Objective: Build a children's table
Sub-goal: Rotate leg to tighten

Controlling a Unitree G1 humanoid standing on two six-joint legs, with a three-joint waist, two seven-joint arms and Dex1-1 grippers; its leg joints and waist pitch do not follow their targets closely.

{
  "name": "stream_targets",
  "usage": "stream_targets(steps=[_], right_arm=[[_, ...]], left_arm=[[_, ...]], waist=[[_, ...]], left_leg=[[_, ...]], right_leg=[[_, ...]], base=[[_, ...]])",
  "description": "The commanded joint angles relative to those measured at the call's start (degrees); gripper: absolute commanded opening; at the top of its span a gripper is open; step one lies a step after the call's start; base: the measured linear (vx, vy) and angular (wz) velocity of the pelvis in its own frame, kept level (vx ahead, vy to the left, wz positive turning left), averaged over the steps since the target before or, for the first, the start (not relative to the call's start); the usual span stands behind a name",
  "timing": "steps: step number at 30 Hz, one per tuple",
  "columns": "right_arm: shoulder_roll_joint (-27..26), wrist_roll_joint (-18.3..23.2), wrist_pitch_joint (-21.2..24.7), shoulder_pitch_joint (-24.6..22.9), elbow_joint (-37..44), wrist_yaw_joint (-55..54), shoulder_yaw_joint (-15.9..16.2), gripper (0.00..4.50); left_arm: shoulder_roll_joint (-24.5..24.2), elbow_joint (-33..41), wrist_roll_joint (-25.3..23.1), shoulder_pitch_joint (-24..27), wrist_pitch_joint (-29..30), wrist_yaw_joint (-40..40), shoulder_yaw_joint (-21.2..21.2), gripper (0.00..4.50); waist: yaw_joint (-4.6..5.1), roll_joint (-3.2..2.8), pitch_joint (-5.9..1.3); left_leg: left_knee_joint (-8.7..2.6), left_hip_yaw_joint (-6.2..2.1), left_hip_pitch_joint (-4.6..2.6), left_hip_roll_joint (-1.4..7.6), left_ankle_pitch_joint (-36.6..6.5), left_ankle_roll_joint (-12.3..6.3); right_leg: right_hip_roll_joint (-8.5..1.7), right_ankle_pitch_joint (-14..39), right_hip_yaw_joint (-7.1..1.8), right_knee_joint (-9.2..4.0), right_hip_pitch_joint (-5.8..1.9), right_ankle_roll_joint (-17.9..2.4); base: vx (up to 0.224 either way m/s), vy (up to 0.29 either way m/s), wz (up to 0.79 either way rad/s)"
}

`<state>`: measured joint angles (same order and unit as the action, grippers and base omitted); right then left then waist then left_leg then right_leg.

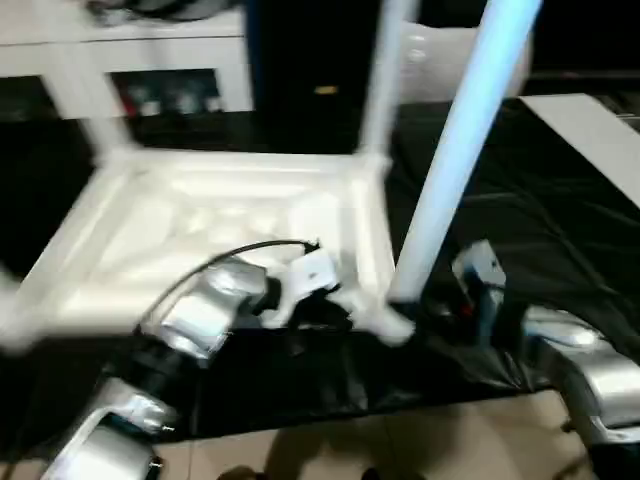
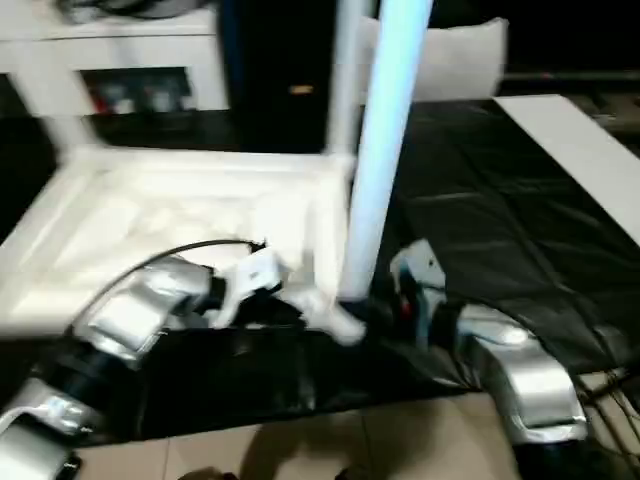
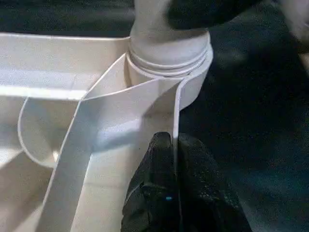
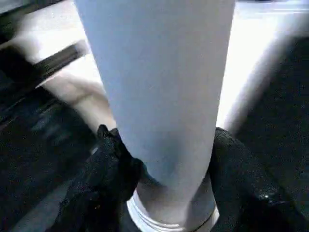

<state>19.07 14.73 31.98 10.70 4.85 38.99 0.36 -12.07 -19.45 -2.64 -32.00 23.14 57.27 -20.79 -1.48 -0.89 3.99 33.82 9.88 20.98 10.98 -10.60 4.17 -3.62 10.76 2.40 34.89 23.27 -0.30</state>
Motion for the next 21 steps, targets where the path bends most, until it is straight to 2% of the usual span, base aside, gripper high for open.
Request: stream_targets(steps=[1,2,6,7,9,10,11,12,14,15,18,21], right_arm=[[-4.13,-1.22,2.71,1.02,-1.07,-7.08,2.68,1.97],[-6.35,-2.17,3.19,1.07,-1.12,-10.99,2.21,1.96],[-13.58,-5.7,1.96,0.77,-1.68,-21.97,0.9,1.96],[-13.58,-5.7,1.96,0.77,-1.68,-21.97,0.9,1.96],[-16.51,-4.96,-0.22,0.52,-1.35,-23.63,0.28,2.51],[-16.51,-4.96,-0.22,0.52,-1.35,-23.63,0.28,2.51],[-18.11,-4.33,-0.59,0.43,-0.38,-24.49,0.12,2.67],[-17.6,-4.45,-0.92,0.36,0.12,-23.97,0.34,2.75],[-16.95,-4.56,-0.92,0.2,0.4,-23.41,0.31,2.87],[-16.65,-4.58,-0.83,0.1,0.52,-23.16,0.23,3.08],[-11.47,-3.62,-0.16,-1.26,2.28,-17.5,0.58,3.31],[-8.88,-3.02,-0.37,-1.71,2.76,-14.22,0.7,3.54]], left_arm=[[5.27,0.89,2.02,-0.47,1.47,-5.49,0.62,0.0],[7.24,0.42,1.59,-0.53,2.21,-8.63,1.48,0.0],[12.7,-0.72,0.3,-0.78,3.5,-17.79,3.73,0.0],[12.7,-0.72,0.3,-0.78,3.5,-17.79,3.73,0.0],[13.34,-0.13,-0.14,-0.56,3.35,-18.54,3.11,0.0],[13.34,-0.13,-0.14,-0.56,3.35,-18.54,3.11,0.0],[13.04,0.49,-0.66,-0.28,3.18,-18.5,2.33,0.0],[12.2,0.56,-0.88,-0.23,2.71,-17.68,2.02,0.0],[11.46,0.39,-1.17,-0.26,2.17,-17.09,1.89,0.0],[11.1,0.28,-1.35,-0.28,1.89,-16.85,1.82,0.0],[7.49,0.71,-0.72,0.17,1.08,-12.39,1.4,0.0],[5.89,0.99,-0.34,0.46,0.23,-9.99,0.91,0.0]], waist=[[-0.59,1.35,-3.23],[-0.67,1.08,-3.35],[-0.98,1.02,-3.58],[-0.98,1.02,-3.58],[-1.11,0.78,-3.64],[-1.09,0.53,-3.62],[-1.08,0.57,-3.58],[-1.13,0.17,-3.61],[-1.06,0.27,-3.6],[-1.03,0.25,-3.6],[-1.26,0.32,-3.8],[-1.19,0.26,-3.81]], left_leg=[[-4.02,-0.66,0.31,1.07,-11.46,-1.18],[-3.87,-0.58,0.16,1.08,-10.6,-1.52],[-3.91,-0.39,0.26,1.1,-7.48,-2.09],[-3.91,-0.39,0.26,1.1,-7.48,-2.09],[-3.99,-0.42,0.24,1.13,-7.56,-2.52],[-4.07,-0.4,0.22,1.18,-8.11,-2.57],[-4.12,-0.41,0.18,1.19,-8.68,-2.59],[-4.26,-0.54,0.09,1.28,-9.17,-2.36],[-4.25,-0.5,0.05,1.29,-9.66,-2.19],[-4.33,-0.54,0.06,1.35,-9.67,-2.07],[-4.18,-0.56,0.19,1.35,-8.59,-2.58],[-4.02,-0.4,0.24,1.3,-7.89,-3.05]], right_leg=[[-3.7,24.35,-1.98,-5.85,-2.61,-7.27],[-3.68,22.34,-2.1,-5.74,-2.52,-7.91],[-3.45,14.77,-2.22,-5.2,-2.83,-9.39],[-3.45,14.77,-2.22,-5.2,-2.83,-9.39],[-3.53,13.78,-2.23,-5.13,-2.99,-9.52],[-3.53,13.81,-2.24,-5.25,-2.92,-9.39],[-3.53,14.0,-2.25,-5.29,-2.92,-9.29],[-3.59,14.51,-2.22,-5.29,-2.95,-9.22],[-3.52,14.58,-2.25,-5.37,-2.99,-9.05],[-3.51,14.05,-2.26,-5.29,-3.02,-9.12],[-3.58,11.27,-2.29,-5.01,-3.47,-9.26],[-3.66,10.12,-2.31,-4.98,-3.35,-10.15]], base=[[0.0,0.0,0.0],[0.0,0.0,0.0],[0.0,0.0,0.0],[0.0,0.0,0.0],[0.0,0.0,0.0],[0.0,0.0,0.0],[0.0,0.0,0.0],[0.0,0.0,0.0],[0.0,0.0,0.0],[0.0,0.0,0.0],[0.0,0.0,0.0],[0.0,0.0,0.0]])
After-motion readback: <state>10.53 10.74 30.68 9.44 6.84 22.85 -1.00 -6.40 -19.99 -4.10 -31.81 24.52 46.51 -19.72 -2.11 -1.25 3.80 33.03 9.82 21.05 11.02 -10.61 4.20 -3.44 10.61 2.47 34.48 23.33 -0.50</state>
